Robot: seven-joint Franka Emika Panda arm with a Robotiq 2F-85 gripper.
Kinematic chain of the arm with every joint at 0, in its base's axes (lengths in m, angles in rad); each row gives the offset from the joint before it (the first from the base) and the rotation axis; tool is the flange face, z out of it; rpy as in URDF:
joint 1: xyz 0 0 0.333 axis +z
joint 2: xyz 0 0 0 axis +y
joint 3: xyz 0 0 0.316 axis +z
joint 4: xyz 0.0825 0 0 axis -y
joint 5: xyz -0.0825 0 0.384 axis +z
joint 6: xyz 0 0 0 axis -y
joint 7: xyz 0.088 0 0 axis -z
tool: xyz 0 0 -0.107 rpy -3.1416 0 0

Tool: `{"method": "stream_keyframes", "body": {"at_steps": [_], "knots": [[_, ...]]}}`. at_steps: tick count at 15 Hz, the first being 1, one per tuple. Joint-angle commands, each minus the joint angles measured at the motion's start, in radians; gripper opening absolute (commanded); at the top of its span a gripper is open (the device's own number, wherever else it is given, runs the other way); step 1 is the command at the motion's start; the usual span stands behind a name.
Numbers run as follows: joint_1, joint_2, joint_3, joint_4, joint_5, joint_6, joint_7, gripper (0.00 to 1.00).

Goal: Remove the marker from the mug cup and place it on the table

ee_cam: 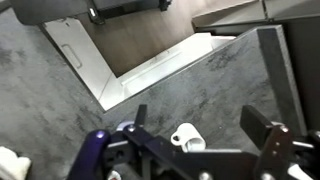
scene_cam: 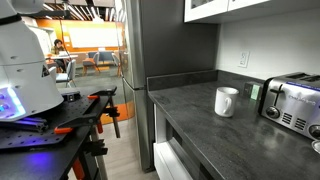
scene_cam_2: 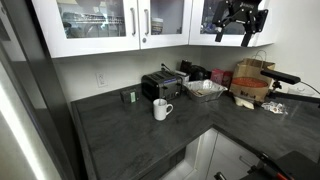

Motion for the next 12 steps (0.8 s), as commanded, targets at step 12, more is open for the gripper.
{"method": "stream_keyframes", "body": {"at_steps": [12], "knots": [[0.101,0.62,0.086,0.228,0.083,0.607,-0.091,1.0]]}}
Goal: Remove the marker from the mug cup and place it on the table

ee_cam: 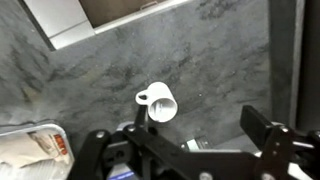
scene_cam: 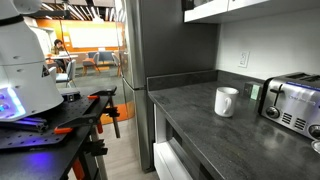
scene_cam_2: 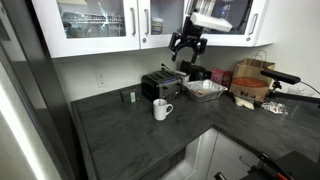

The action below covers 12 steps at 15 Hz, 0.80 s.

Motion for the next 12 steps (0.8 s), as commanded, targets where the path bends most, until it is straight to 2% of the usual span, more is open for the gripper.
{"method": "stream_keyframes", "body": {"at_steps": [1,2,6,12], "knots": [[0.011,0.208,0.021,0.128,0.038,0.136,-0.015,1.0],[0.01,0.265,0.027,0.153,0.01,0.168,0.005,1.0],[0.024,0.453,0.024,0.265,-0.051,0.175,0.062,1.0],[0.07,0.66,-0.007,0.417,-0.12,0.193,0.204,1.0]]}}
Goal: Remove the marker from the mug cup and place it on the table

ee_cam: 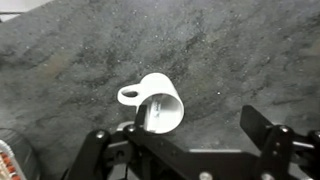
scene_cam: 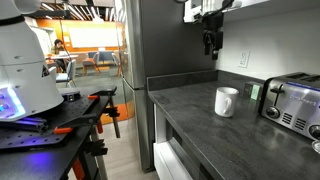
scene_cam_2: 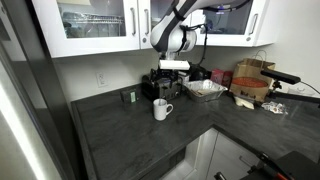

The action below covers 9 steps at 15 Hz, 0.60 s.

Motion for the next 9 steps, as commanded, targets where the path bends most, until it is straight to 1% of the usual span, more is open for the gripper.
{"method": "stream_keyframes", "body": {"at_steps": [1,4,5,6,7,8,9], "knots": [[0.044,0.097,-0.039,0.088,-0.051,0.01,0.11,1.0],[0.057,0.171,-0.057,0.151,-0.052,-0.003,0.162,0.92],[0.062,0.193,-0.066,0.172,-0.056,-0.004,0.173,0.88],[0.059,0.217,-0.066,0.197,-0.049,-0.016,0.172,0.79],[0.056,0.239,-0.068,0.219,-0.045,-0.023,0.175,0.71],[0.051,0.256,-0.064,0.239,-0.039,-0.031,0.164,0.69],[0.05,0.278,-0.066,0.262,-0.038,-0.036,0.162,0.65]]}}
